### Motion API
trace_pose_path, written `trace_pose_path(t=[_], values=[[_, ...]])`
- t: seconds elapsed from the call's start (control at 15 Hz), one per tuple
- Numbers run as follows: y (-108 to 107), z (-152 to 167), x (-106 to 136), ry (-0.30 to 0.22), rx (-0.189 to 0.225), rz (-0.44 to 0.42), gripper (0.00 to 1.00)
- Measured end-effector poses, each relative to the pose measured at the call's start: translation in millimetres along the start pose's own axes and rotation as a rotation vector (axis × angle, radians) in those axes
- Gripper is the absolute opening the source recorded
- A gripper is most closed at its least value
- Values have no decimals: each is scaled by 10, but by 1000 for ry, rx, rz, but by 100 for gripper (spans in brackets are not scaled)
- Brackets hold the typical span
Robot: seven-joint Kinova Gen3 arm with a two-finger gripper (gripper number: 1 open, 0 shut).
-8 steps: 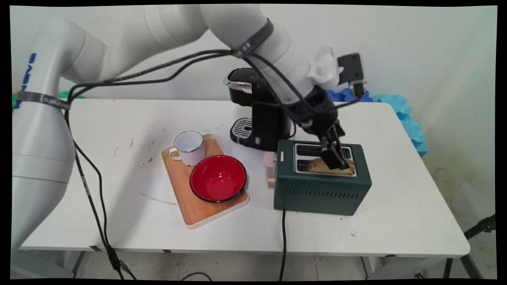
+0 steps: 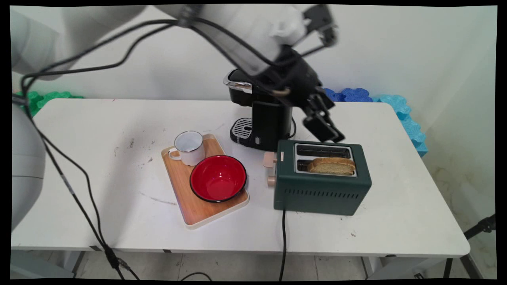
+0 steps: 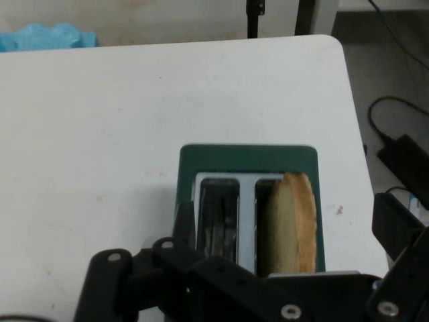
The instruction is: Press the toaster switch
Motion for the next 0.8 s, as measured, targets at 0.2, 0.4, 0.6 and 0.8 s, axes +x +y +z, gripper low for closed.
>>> trace_pose_path(t=[0.2,0.4,0.6,0.8], values=[[-27,-281,-248,35,8,-16,100],[-91,-579,-612,66,16,-21,100],[-180,-778,-961,81,25,-13,100],[-268,-864,-1270,89,18,7,100]])
